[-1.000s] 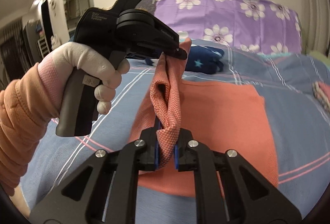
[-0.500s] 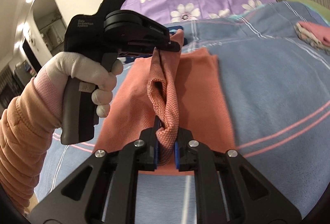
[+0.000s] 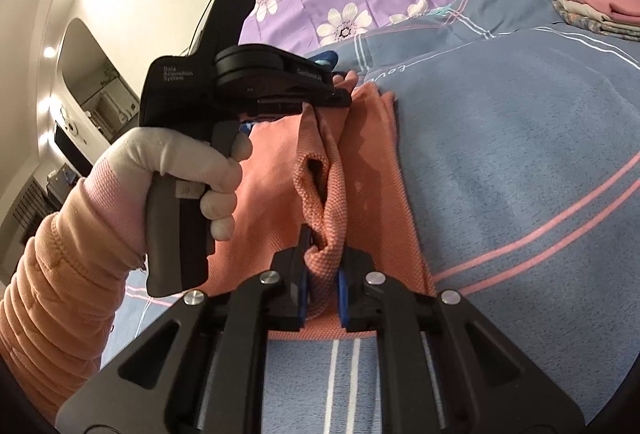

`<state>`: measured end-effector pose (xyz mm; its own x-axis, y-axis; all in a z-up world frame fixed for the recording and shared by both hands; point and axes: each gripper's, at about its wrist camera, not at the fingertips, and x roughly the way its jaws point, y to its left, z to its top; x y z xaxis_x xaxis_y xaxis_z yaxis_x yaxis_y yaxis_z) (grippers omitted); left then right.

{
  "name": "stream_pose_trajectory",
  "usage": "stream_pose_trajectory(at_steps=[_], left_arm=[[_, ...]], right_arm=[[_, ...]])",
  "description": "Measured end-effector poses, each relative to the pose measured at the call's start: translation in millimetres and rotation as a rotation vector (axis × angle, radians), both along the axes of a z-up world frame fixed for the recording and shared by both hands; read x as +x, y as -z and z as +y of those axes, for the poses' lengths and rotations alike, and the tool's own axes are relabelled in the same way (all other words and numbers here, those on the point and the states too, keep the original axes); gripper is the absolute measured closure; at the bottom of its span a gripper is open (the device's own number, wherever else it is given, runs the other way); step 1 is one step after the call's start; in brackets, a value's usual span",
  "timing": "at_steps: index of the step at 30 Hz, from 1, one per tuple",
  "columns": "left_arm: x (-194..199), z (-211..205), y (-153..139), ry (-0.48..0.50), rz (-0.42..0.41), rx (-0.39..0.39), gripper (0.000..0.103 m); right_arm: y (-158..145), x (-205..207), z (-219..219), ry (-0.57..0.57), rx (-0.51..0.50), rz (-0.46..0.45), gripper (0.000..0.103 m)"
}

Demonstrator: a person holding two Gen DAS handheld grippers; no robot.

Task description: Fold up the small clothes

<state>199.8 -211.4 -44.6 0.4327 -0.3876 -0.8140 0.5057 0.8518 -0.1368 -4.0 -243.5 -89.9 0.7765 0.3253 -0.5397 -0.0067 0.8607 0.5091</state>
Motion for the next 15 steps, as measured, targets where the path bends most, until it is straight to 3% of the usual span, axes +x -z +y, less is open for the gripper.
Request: stream_pose_trajectory(at_steps=[5, 8, 11, 15], left_arm=[[-7, -16, 11, 0.025, -0.042, 0.045, 0.092], [-15, -19, 12, 0.072, -0.062, 0.061, 0.081], [-27, -10, -5, 0.109, -0.057, 0.039, 0.067], [-65, 27, -42, 0.144, -0.145, -0.023, 0.061]], right_arm=[[7, -2, -5, 0.008, 0.036, 0.030, 0.092], [16, 4, -13, -0.001, 0.088, 0.058, 0.092], [23, 8, -21, -0.006, 0.152, 0.082, 0.092], [25, 9, -24, -0.010, 0.184, 0.084, 0.092]])
